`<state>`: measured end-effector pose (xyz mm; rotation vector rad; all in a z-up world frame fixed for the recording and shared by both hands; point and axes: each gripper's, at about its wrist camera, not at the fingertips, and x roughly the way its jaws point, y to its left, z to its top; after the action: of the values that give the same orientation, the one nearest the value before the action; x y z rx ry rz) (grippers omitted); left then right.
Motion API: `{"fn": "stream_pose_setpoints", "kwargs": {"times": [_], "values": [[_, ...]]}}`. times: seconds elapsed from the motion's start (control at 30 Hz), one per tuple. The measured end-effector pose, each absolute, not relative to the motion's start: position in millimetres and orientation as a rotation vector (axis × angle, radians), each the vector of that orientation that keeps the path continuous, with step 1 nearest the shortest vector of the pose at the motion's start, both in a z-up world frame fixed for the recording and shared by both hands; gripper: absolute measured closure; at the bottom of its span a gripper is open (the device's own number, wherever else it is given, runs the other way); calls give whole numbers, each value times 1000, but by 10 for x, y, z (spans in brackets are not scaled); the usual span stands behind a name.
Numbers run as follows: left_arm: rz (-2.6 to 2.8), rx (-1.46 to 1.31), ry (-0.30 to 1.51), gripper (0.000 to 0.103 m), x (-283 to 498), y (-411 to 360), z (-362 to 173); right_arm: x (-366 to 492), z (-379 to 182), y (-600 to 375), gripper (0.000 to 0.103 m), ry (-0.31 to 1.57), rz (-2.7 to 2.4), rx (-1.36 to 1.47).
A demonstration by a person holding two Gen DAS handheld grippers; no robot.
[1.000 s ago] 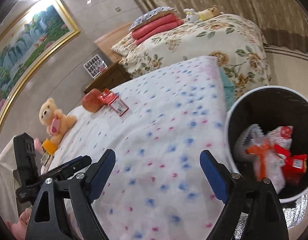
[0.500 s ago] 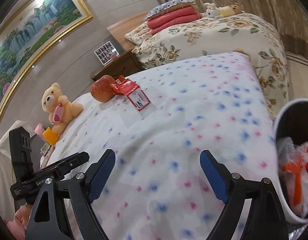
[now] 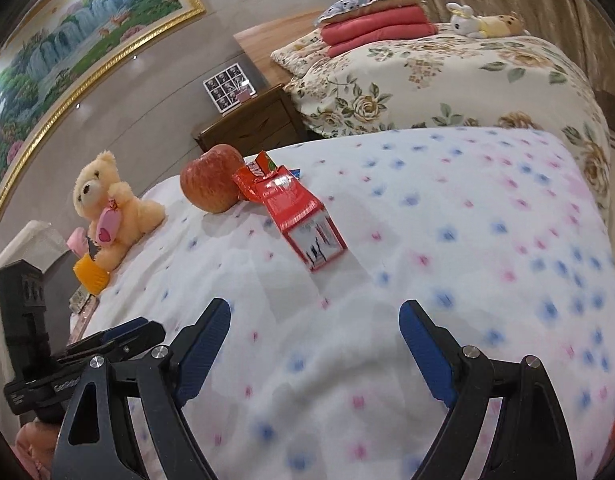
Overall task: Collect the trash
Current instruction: 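Grasp the red-and-blue snack wrapper with the left tool while the right tool grasps the red-and-white carton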
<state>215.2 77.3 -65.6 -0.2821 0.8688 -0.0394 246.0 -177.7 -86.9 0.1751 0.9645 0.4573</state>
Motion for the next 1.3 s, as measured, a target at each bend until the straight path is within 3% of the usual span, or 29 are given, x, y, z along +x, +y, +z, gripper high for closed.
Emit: {"fn": "stream_pose_setpoints", "kwargs": {"times": [0.37,0.43,0.5,1.03,1.3], "values": [[-53,-275,886,34,2481,839,-714,2980,-1008,-1523,18,991,464,136],[-58,-271,886,33,2524,810,-709,3037,-1020,-1505,28,990,462,141],[-67,-271,886,32,2577,770,-705,3074,-1060,-1479,59,1008,474,144],[-73,-279,838,32,3301,295,-657,2394,-902,-2506,61,938,287,359],[-57,-308,768,35,3450,323,-592,2224,-862,-2498,61,927,276,356]]}}
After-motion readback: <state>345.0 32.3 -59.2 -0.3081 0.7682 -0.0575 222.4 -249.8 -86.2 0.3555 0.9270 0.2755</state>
